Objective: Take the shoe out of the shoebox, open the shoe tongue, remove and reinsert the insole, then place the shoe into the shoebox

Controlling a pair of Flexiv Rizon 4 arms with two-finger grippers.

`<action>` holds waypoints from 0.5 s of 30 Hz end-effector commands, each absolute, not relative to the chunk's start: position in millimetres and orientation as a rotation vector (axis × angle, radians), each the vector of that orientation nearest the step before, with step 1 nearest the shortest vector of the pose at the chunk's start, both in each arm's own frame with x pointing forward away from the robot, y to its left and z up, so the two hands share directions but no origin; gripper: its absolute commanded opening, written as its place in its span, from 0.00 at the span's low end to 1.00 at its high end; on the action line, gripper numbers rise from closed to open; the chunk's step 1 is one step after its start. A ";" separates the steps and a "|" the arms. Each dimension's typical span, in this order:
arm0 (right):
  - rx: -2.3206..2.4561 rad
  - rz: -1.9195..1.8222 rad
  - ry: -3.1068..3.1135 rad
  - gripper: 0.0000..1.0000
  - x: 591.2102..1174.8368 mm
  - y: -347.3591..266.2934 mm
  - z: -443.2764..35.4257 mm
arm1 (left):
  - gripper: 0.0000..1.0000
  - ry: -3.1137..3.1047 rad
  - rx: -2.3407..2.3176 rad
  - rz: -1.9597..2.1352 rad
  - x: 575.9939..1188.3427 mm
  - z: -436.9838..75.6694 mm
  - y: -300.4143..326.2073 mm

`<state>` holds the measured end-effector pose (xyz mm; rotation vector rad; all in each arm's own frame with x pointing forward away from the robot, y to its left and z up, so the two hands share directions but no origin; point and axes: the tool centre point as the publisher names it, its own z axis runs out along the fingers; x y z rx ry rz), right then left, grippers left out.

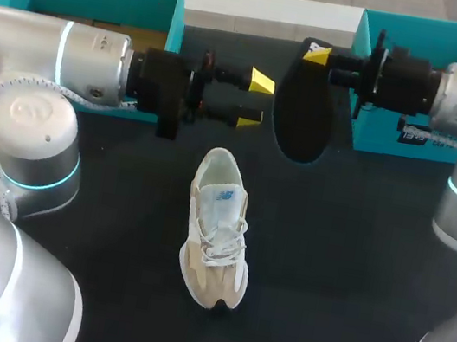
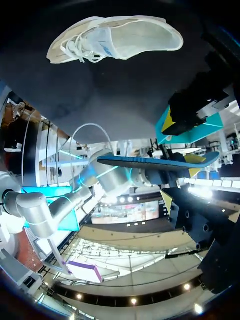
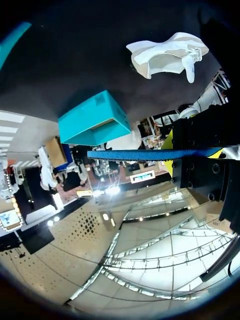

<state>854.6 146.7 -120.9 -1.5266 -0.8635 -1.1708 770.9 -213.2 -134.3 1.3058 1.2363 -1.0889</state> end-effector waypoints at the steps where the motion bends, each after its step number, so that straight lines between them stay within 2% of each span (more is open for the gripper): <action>1: -1.507 -1.155 -0.865 0.00 866.7 172.4 -128.3 | 0.54 1.228 1.291 -1.089 772.8 -139.1 -223.3; 11: -1.492 -1.129 -0.862 0.00 860.1 185.1 -127.6 | 0.46 1.193 1.281 -1.033 779.0 -141.3 -234.4; 13: -1.493 -1.127 -0.861 0.00 859.1 186.4 -127.5 | 0.40 1.192 1.286 -1.022 779.9 -142.9 -236.1; 15: -1.494 -1.125 -0.860 0.00 858.4 187.1 -127.5 | 0.25 1.194 1.290 -1.016 780.6 -145.3 -237.0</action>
